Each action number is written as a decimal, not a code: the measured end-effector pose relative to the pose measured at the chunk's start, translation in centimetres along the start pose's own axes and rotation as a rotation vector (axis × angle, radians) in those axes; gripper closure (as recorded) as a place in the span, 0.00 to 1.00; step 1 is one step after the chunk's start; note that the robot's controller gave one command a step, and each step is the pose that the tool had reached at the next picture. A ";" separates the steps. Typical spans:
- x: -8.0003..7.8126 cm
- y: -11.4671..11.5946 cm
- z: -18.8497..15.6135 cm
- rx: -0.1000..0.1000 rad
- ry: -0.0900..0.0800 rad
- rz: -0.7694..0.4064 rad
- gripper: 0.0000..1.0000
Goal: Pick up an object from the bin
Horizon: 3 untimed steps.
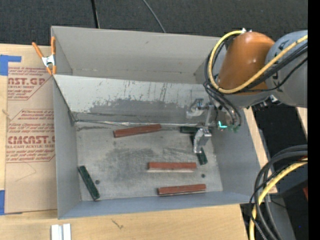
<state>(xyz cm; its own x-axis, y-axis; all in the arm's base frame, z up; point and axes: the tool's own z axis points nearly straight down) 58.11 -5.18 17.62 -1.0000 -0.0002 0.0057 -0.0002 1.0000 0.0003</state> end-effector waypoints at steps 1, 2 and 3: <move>-0.2 0.0 -0.4 0.001 -0.007 -0.001 0.00; 1.8 -0.7 4.9 0.001 -0.013 -0.037 0.00; 7.8 0.5 10.1 0.002 -0.027 -0.023 1.00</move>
Offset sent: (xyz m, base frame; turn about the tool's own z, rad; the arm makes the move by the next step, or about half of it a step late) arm -0.0427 -0.0144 -0.1062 -0.0721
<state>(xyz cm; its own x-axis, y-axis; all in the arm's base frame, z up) 50.21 -4.71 7.54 -0.9995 -0.0227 -0.0212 -0.0227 0.9997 -0.0018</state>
